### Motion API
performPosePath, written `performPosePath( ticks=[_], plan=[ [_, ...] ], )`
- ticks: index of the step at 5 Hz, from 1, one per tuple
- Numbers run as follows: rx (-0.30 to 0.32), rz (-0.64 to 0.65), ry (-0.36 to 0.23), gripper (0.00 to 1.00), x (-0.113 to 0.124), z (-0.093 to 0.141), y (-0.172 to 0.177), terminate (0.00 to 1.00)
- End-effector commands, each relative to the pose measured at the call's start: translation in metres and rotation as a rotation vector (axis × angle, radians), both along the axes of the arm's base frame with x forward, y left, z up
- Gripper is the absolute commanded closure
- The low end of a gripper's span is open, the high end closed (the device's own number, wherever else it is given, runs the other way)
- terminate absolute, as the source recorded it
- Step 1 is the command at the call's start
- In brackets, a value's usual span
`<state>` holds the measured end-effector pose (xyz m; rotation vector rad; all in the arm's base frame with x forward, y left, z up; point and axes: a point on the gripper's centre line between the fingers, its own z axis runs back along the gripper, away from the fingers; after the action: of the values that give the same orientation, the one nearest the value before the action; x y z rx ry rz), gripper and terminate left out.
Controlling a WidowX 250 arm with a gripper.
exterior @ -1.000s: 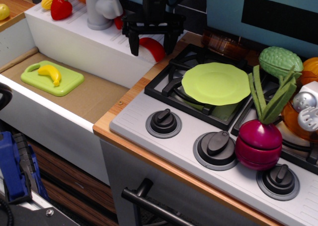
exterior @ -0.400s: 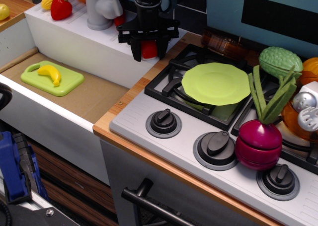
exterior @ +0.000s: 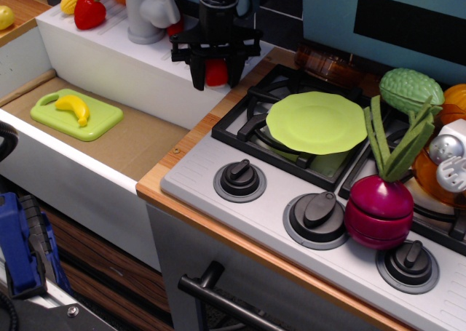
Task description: Put sushi on plate
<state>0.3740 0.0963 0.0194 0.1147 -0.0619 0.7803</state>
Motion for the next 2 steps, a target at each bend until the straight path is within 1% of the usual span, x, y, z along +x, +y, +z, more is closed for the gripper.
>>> performPosePath(
  ticks=[1,2],
  plan=[
    [0.070,-0.033,-0.084,1.00,0.002,0.067,-0.034,0.00],
    [0.134,-0.066,-0.125,1.00,-0.014,0.071,-0.062,0.00]
  ],
)
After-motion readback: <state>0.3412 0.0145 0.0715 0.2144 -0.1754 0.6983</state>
